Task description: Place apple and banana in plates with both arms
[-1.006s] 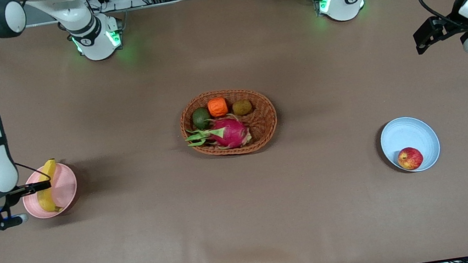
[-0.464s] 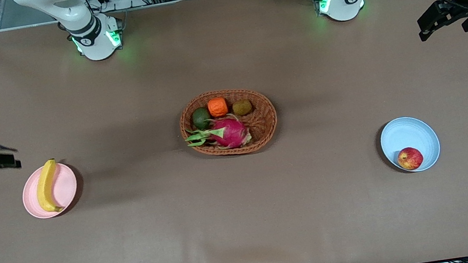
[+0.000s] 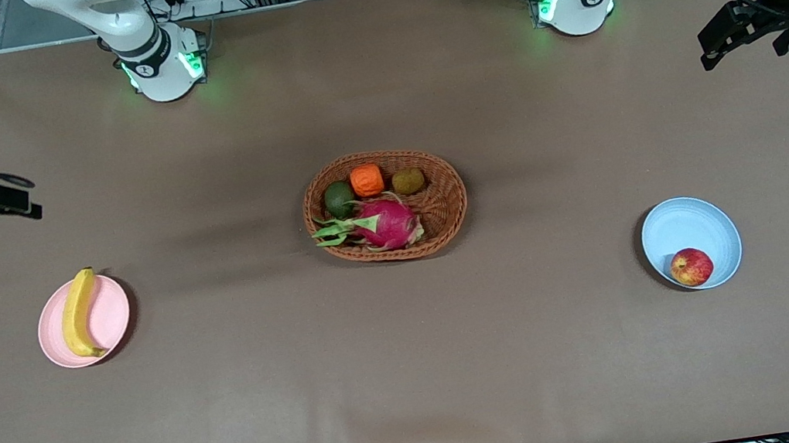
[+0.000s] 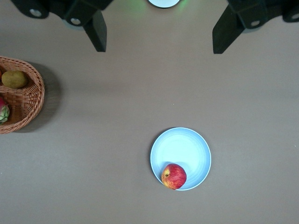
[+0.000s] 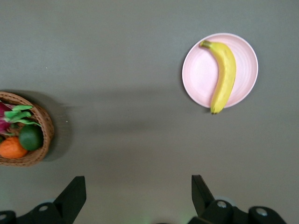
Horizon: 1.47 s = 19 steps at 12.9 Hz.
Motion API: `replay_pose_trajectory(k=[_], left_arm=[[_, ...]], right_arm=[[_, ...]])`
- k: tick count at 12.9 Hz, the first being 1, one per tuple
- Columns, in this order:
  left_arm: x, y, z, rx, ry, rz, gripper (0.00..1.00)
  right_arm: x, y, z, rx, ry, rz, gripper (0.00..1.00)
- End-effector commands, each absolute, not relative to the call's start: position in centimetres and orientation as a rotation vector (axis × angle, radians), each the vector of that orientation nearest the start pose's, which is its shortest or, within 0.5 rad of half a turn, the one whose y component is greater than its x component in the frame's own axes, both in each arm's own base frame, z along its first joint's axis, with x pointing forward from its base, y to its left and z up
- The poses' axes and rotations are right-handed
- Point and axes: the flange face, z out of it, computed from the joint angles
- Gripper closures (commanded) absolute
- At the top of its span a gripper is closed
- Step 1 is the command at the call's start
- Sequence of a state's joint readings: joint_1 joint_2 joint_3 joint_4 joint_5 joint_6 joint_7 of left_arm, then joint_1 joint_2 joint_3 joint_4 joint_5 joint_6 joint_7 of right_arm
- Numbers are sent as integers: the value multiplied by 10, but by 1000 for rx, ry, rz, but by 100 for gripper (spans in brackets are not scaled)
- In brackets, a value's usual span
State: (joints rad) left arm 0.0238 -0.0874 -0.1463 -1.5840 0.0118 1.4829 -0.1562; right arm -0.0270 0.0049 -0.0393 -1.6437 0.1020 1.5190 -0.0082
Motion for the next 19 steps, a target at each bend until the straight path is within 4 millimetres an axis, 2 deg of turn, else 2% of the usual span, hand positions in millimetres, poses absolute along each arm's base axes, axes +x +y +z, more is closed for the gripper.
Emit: replay_pose_trajectory(k=[1, 3, 7, 11, 19], left_arm=[[520, -61, 668, -3131, -20, -25, 0], [526, -57, 672, -3133, -39, -35, 0], [527, -56, 672, -3129, -57, -33, 0], [528, -56, 673, -3130, -52, -40, 0], [527, -64, 673, -3132, -30, -40, 0]], right_arm=[[535, -23, 604, -3063, 135, 166, 0], [535, -22, 625, -3112, 108, 103, 0], [534, -24, 637, -3132, 76, 72, 0], [531, -32, 636, -3129, 90, 103, 0], [532, -31, 638, -3128, 88, 100, 0]])
